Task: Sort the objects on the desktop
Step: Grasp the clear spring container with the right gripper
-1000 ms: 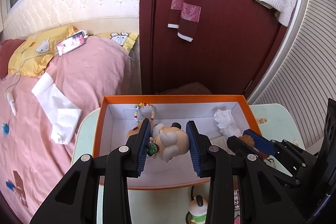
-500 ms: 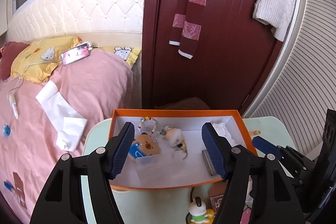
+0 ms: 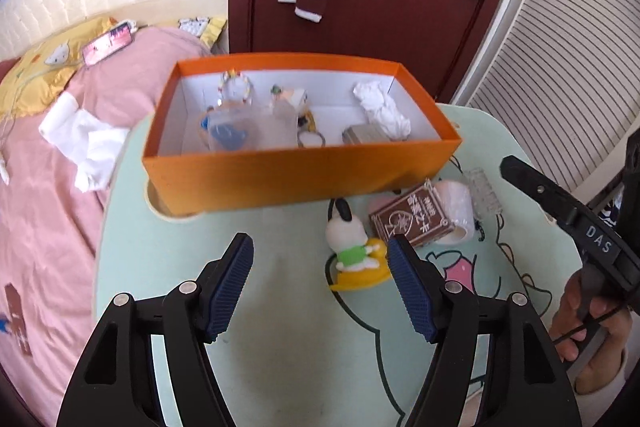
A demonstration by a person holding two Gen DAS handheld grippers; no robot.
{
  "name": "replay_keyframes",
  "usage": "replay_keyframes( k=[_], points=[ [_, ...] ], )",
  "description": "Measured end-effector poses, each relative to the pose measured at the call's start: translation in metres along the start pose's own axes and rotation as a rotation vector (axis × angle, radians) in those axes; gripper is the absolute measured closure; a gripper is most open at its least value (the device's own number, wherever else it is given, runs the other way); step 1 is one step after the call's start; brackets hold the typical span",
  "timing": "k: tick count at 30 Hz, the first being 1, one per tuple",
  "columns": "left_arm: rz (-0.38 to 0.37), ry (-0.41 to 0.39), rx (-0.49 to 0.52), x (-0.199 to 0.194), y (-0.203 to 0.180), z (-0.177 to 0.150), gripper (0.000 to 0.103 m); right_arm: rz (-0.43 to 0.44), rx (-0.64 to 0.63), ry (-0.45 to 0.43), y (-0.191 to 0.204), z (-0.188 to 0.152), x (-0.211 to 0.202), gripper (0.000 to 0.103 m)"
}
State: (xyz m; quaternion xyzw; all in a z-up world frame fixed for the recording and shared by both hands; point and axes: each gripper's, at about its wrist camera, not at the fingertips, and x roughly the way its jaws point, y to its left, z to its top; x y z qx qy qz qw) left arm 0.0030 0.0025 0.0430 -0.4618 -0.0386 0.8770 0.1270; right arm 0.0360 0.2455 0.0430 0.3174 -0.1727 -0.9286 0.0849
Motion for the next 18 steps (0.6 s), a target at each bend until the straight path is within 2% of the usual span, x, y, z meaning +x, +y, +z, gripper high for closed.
replay_keyframes(
  k=[4, 6, 11, 15, 18],
  points=[
    [-0.011, 0.007, -0.125, 0.023, 0.011, 0.002, 0.033, 0.028, 0.082, 0.026, -0.021, -0.003, -0.007, 0.051],
    [-0.013, 0.0, -0.153, 0.027, 0.01, 0.007, 0.033, 0.033, 0.102, 0.013, -0.025, -0.003, -0.01, 0.051],
    [0.009, -0.008, -0.096, 0.032, -0.009, 0.011, 0.033, 0.035, 0.083, 0.021, -0.021, -0.004, -0.008, 0.051],
    [-0.024, -0.008, -0.098, 0.033, -0.005, 0.009, 0.033, 0.031, 0.063, 0.036, -0.017, -0.008, -0.005, 0.051],
    [-0.013, -0.012, -0.074, 0.029, 0.002, 0.007, 0.033, 0.006, 0.035, 0.029, -0.017, -0.007, -0.005, 0.051]
  ],
)
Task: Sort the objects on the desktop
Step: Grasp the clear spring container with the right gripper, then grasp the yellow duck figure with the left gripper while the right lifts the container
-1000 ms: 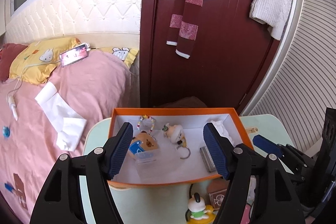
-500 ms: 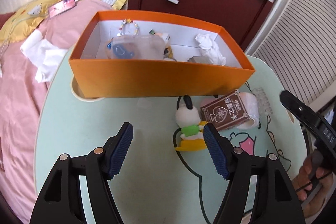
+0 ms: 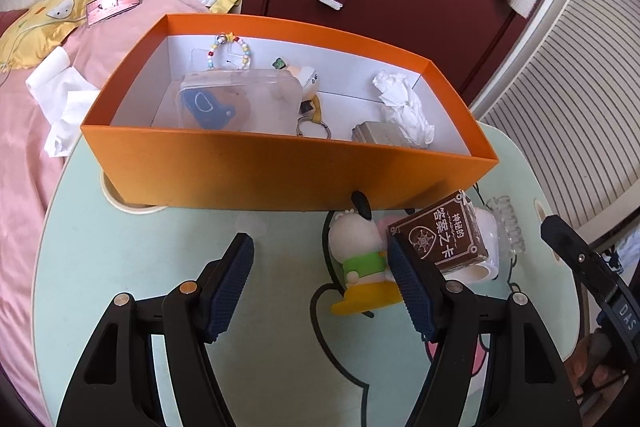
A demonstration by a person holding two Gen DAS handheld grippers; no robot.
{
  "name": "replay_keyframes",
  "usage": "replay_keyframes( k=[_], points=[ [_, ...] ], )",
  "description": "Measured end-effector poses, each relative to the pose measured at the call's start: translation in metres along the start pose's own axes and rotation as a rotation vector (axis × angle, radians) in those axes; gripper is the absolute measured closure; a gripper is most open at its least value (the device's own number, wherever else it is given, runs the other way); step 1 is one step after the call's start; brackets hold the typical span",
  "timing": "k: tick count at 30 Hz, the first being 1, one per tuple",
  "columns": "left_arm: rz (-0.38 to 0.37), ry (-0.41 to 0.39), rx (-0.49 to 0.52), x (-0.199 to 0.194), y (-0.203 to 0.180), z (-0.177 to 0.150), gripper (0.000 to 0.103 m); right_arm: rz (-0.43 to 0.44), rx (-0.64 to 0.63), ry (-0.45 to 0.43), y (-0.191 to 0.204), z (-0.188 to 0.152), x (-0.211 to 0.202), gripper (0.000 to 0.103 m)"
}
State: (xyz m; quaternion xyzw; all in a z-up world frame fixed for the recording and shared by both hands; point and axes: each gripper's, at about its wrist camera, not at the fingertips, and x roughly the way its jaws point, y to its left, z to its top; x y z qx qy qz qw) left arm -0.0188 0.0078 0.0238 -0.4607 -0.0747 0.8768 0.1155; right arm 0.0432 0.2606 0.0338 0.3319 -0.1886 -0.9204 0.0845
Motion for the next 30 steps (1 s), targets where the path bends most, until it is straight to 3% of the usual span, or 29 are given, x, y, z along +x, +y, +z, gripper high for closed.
replay_keyframes(
  k=[4, 6, 8, 10, 12, 18, 20, 25, 26, 30],
  points=[
    [0.104, -0.033, 0.022, -0.015, 0.019, -0.002, 0.034, -0.044, -0.015, -0.002, -0.008, 0.0, 0.003, 0.051],
    [0.192, -0.019, 0.02, -0.016, 0.033, -0.002, 0.046, -0.03, -0.001, 0.02, -0.012, 0.001, 0.009, 0.051],
    [0.144, 0.014, -0.026, -0.013, 0.051, -0.004, 0.05, 0.002, -0.008, 0.052, -0.011, 0.001, 0.016, 0.051],
    [0.081, -0.01, -0.088, -0.018, 0.064, -0.007, 0.05, 0.001, -0.036, 0.063, -0.006, 0.001, 0.023, 0.055],
    [0.062, -0.019, -0.075, -0.023, 0.061, -0.006, 0.05, -0.018, -0.052, 0.076, -0.002, 0.001, 0.031, 0.063],
    [-0.026, -0.075, -0.076, -0.039, 0.04, -0.003, 0.05, -0.039, -0.092, 0.14, 0.0, -0.004, 0.056, 0.072],
    [-0.043, -0.085, -0.08, -0.041, 0.033, -0.002, 0.049, -0.062, -0.115, 0.143, 0.002, -0.003, 0.055, 0.072],
    [-0.07, -0.094, -0.069, -0.039, 0.02, -0.002, 0.047, -0.052, -0.022, 0.113, -0.018, -0.004, 0.037, 0.072],
    [-0.069, -0.092, -0.063, -0.038, 0.017, -0.004, 0.042, -0.061, -0.016, 0.1, -0.02, -0.003, 0.032, 0.072],
    [-0.055, -0.104, -0.044, -0.036, 0.005, -0.006, 0.041, -0.052, 0.036, 0.082, -0.03, -0.002, 0.022, 0.072]
  ],
)
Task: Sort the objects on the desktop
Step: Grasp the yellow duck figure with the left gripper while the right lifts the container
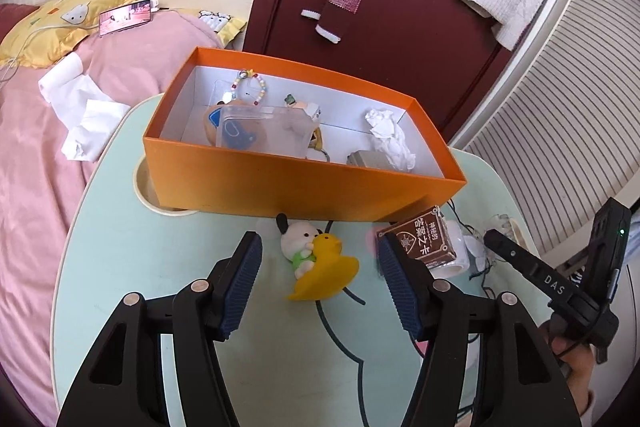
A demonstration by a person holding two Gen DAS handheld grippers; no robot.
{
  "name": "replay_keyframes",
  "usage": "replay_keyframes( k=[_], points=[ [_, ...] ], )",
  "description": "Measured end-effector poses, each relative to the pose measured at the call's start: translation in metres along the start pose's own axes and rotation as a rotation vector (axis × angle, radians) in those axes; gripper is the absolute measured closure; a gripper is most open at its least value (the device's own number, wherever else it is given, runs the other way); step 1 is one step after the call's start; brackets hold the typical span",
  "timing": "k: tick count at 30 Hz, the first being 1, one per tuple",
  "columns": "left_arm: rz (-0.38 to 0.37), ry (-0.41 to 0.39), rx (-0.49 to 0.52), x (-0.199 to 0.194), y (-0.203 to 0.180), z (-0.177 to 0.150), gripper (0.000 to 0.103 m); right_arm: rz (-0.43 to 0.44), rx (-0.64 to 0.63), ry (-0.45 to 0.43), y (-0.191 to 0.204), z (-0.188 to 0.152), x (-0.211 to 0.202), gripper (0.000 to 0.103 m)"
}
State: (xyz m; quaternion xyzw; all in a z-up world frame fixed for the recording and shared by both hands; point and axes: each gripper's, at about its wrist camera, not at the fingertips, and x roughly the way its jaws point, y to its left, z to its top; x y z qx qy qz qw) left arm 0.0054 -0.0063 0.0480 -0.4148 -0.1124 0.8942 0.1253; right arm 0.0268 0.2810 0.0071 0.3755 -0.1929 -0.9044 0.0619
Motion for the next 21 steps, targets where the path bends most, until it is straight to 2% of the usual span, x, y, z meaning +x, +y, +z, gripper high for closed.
replay_keyframes(
  k=[6, 9, 10, 11, 12, 15, 21],
  points=[
    [0.073, 0.004, 0.083, 0.012, -0.019, -0.002, 0.04, 0.018, 0.013, 0.011, 0.001, 0.0, 0.0, 0.072],
    [0.189, 0.016, 0.182, 0.027, -0.028, -0.005, 0.04, 0.023, 0.003, 0.005, 0.005, 0.001, -0.002, 0.072],
    [0.223, 0.032, 0.211, 0.032, -0.029, -0.006, 0.043, 0.023, 0.0, 0.002, 0.006, 0.001, -0.003, 0.072],
    [0.234, 0.059, 0.237, 0.038, -0.028, -0.008, 0.062, 0.024, 0.0, 0.0, 0.007, 0.001, -0.003, 0.072],
    [0.232, 0.069, 0.235, 0.039, -0.024, -0.01, 0.073, 0.026, 0.002, -0.002, 0.007, 0.001, -0.003, 0.072],
    [0.194, 0.068, 0.206, 0.034, -0.011, -0.014, 0.073, 0.022, 0.004, -0.02, 0.007, 0.001, -0.005, 0.072],
    [0.185, 0.058, 0.165, 0.025, 0.004, -0.014, 0.073, 0.035, -0.035, -0.076, 0.018, 0.002, -0.016, 0.072]
  ],
)
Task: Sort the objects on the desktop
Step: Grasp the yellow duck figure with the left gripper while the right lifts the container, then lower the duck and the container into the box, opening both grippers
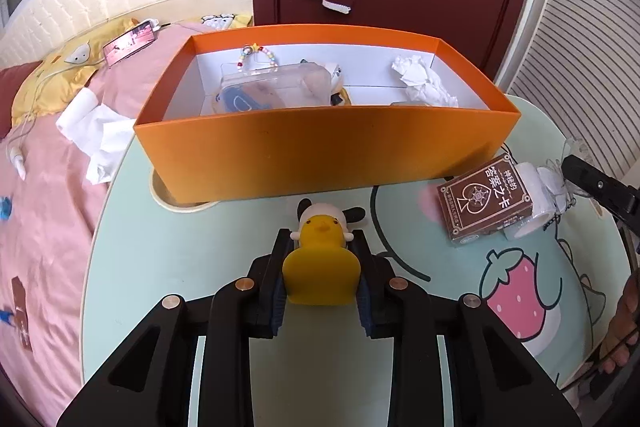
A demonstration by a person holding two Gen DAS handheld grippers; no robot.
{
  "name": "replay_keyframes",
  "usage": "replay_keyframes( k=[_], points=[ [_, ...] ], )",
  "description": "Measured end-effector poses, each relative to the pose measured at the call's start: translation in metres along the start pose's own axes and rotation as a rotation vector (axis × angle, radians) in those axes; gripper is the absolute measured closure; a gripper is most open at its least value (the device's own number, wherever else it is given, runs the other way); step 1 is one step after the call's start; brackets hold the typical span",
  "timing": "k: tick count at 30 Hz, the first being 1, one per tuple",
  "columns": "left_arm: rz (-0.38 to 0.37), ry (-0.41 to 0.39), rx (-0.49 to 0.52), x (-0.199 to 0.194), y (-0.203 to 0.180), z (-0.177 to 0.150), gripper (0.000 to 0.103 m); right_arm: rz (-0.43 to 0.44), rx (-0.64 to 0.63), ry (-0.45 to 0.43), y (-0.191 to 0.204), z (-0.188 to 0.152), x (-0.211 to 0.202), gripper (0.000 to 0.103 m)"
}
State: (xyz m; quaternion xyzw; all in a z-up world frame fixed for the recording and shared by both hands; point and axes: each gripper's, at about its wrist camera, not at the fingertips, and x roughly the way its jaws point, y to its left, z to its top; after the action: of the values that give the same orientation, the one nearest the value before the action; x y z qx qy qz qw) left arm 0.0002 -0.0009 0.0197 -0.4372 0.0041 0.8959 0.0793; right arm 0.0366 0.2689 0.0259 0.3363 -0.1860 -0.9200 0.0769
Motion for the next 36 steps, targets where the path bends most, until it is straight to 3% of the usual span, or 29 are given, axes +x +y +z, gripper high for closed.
replay_keyframes(
  k=[18, 28, 36],
  points=[
    [-0.01, -0.088, -0.016, -0.036, -0.008, 0.023, 0.073, 0.076, -0.078, -0.01, 0.034, 0.001, -0.003, 0.072],
    [0.017, -0.129, -0.004, -0.045, -0.008, 0.069, 0.073, 0.115, -0.13, -0.015, 0.067, 0.017, 0.011, 0.072],
    [0.055, -0.191, -0.019, -0.056, -0.005, 0.112, 0.073, 0.127, -0.138, -0.017, 0.096, 0.058, 0.033, 0.072]
  ],
)
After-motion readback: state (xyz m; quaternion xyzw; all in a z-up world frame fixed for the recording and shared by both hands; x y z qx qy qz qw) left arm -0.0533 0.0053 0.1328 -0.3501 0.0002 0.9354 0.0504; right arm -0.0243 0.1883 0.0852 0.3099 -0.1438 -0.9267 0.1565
